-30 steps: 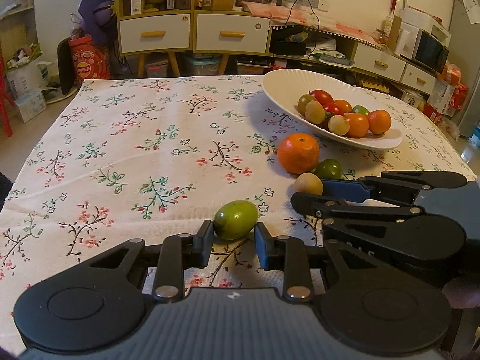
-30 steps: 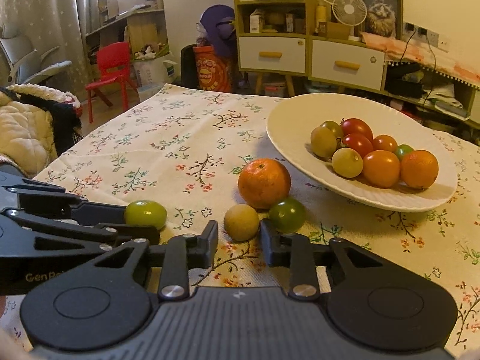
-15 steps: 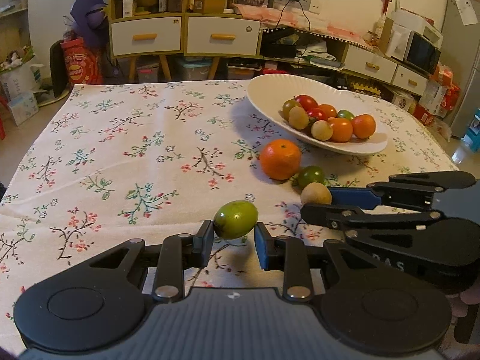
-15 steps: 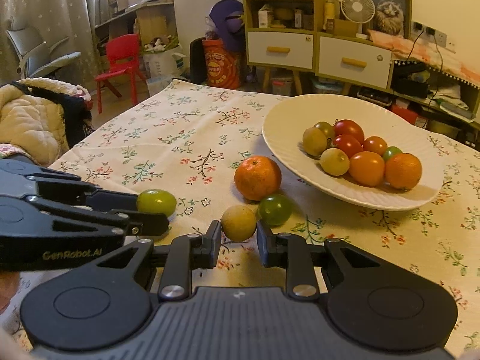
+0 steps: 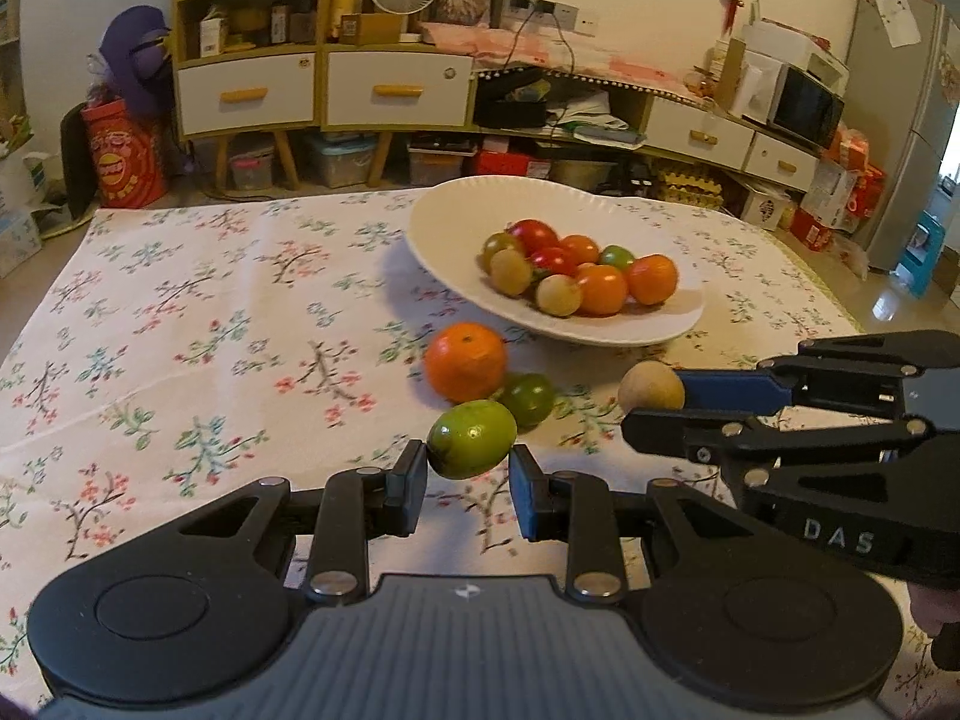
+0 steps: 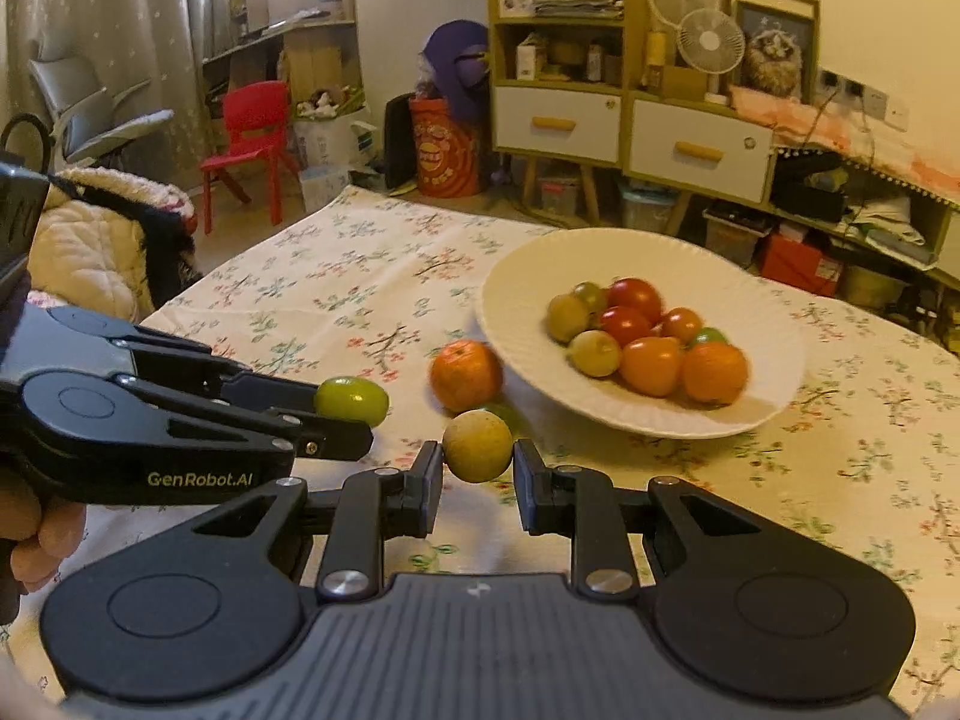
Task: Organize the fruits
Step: 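Carry the green fruit and tan fruit over the white bowl with both grippers, then lower both fruits into the white bowl and open both grippers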
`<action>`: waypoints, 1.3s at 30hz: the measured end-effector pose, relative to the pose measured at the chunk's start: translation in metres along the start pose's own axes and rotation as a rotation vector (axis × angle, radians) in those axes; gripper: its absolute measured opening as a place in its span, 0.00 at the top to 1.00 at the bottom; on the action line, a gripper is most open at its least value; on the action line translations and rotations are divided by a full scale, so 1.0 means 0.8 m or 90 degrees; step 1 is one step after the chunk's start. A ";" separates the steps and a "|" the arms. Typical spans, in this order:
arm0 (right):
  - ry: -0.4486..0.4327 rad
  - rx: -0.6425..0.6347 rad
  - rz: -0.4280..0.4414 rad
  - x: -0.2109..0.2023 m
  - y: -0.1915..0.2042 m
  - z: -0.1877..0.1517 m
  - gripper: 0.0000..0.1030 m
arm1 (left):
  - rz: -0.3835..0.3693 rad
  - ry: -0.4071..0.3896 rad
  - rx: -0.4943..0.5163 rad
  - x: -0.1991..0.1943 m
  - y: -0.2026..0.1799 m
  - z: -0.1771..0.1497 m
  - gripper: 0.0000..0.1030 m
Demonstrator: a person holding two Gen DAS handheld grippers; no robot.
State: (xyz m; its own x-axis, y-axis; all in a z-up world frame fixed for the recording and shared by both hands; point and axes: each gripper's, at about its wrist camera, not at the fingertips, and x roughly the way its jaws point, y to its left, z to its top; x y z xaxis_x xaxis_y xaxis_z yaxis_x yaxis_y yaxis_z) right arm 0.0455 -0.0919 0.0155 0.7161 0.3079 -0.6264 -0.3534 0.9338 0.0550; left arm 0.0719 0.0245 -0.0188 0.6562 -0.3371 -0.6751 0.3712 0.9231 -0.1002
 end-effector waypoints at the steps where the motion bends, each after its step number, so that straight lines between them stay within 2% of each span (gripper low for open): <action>1: -0.001 0.003 -0.004 -0.001 -0.003 0.000 0.78 | -0.001 0.000 0.002 0.001 -0.004 0.002 0.75; 15: -0.035 0.064 -0.049 -0.002 -0.053 0.009 0.78 | -0.015 -0.011 0.004 0.019 -0.032 0.025 0.75; 28: -0.045 0.071 -0.065 0.003 -0.084 0.014 0.78 | -0.022 -0.047 -0.020 0.024 -0.039 0.043 0.75; 34: -0.044 0.093 -0.056 0.012 -0.097 0.017 0.78 | -0.028 -0.056 0.003 0.031 -0.046 0.050 0.75; 39: -0.032 0.113 -0.059 0.017 -0.110 0.013 0.78 | -0.026 -0.040 0.019 0.047 -0.050 0.052 0.75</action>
State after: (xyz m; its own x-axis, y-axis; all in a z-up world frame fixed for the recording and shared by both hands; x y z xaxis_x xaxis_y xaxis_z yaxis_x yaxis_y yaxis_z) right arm 0.0927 -0.1680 0.0100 0.7718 0.2237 -0.5952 -0.1765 0.9747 0.1373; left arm 0.1087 -0.0325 -0.0099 0.6793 -0.3869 -0.6236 0.4174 0.9026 -0.1053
